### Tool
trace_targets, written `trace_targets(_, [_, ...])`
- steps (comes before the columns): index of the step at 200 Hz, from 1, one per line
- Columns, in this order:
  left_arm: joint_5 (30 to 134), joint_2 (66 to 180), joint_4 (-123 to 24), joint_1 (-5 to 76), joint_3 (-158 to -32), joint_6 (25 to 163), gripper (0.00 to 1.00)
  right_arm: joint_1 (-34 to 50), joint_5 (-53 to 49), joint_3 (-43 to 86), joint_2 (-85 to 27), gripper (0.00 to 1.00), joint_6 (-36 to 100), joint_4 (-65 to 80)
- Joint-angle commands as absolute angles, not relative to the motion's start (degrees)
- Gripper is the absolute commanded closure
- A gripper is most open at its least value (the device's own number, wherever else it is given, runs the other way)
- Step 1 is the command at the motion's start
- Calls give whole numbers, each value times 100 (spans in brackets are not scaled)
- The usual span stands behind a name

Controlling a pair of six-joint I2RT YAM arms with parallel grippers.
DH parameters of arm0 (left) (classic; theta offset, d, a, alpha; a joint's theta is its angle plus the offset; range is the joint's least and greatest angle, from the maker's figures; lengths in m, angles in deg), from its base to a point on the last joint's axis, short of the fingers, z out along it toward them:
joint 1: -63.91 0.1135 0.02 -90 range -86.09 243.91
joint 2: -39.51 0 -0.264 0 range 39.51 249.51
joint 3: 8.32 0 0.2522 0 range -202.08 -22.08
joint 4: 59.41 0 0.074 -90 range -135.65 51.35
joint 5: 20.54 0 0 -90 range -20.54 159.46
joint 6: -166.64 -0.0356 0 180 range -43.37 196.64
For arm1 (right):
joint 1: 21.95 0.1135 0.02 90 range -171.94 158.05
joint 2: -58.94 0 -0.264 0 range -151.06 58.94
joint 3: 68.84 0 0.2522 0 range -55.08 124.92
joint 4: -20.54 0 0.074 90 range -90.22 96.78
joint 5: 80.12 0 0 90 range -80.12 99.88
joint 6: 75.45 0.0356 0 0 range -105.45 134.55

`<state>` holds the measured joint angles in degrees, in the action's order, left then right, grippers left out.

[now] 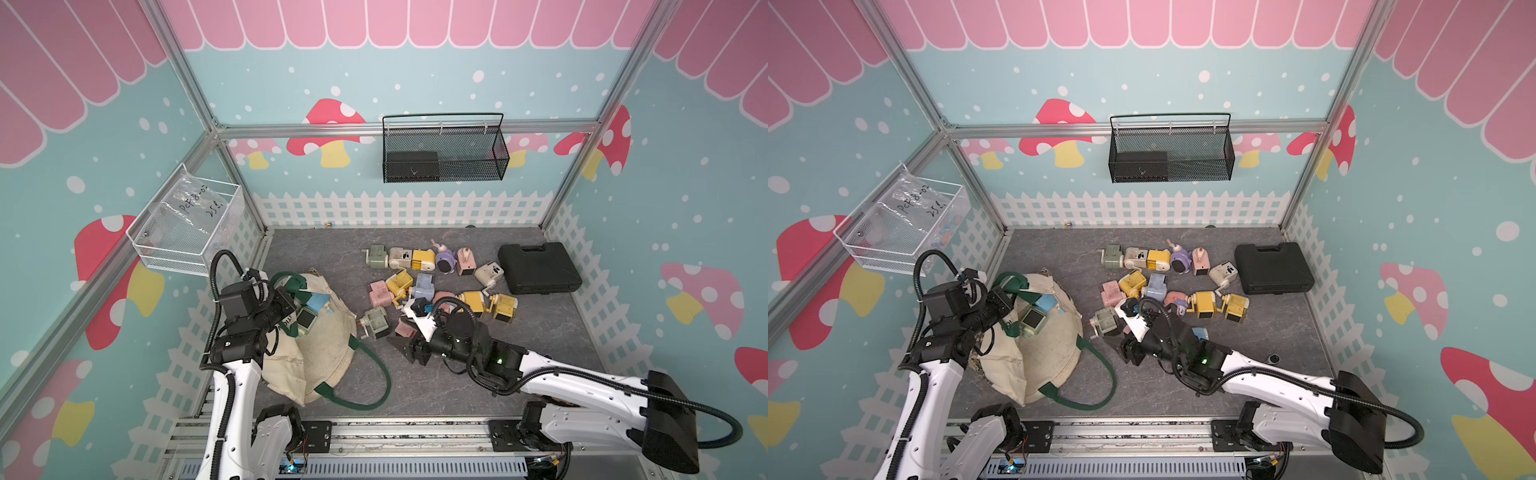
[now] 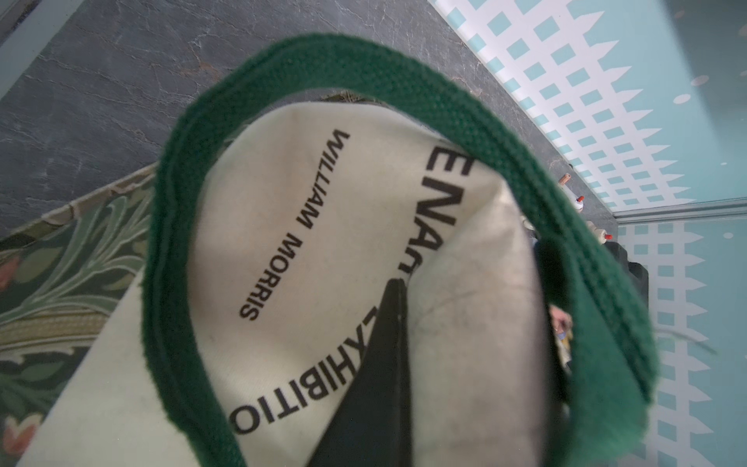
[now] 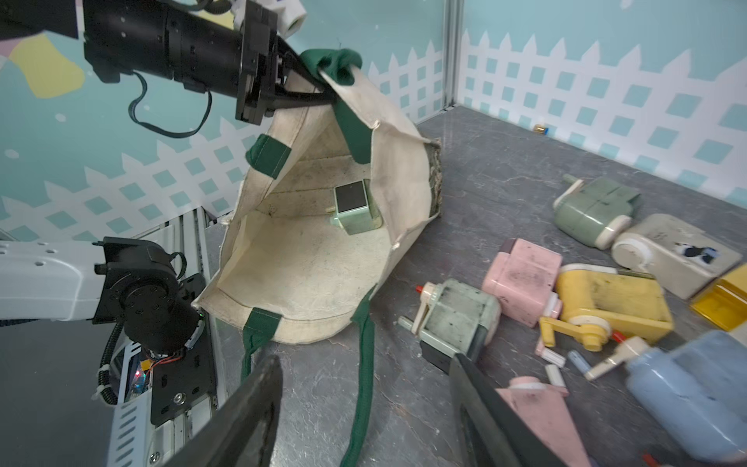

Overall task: Take out the pencil sharpeners from the tote bags
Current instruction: Place the pencil sharpener at the center of the board, then pick up the pencil sharpener from the canvas bag.

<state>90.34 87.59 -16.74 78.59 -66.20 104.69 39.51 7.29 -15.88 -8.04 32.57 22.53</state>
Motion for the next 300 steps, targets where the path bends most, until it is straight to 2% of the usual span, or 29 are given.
trace_targets(1, [9029,8693,-1444,7929,-6524,10423,100,4310,785,-1331,-1362,33,3173,3062])
trace_targets(27, [9057,8739,-1471,7923,-6524,10431,100,4615,879,-912,-2221,28,3152,3230])
trace_targets(124, [9078,8794,-1498,7933,-6524,10441,100,4744,176,1249,-5474,29,2534,3551])
trace_targets(162, [9099,8794,-1508,7928,-6515,10441,100,4727,345,1837,-6406,29,2515,4054])
trace_targets(186, [9115,8802,-1524,7925,-6515,10441,100,4662,743,2174,-6852,28,2686,4245])
trace_targets(206, [9118,8794,-1511,7931,-6515,10441,100,4606,1166,2383,-7101,24,2820,4328])
trace_targets(270, [9174,8829,-1541,7922,-6515,10450,100,4303,1081,2595,-7630,11,3034,4979])
trace_targets(300, [9176,8821,-1544,7936,-6507,10441,100,4286,1013,3009,-7917,9,3020,5006])
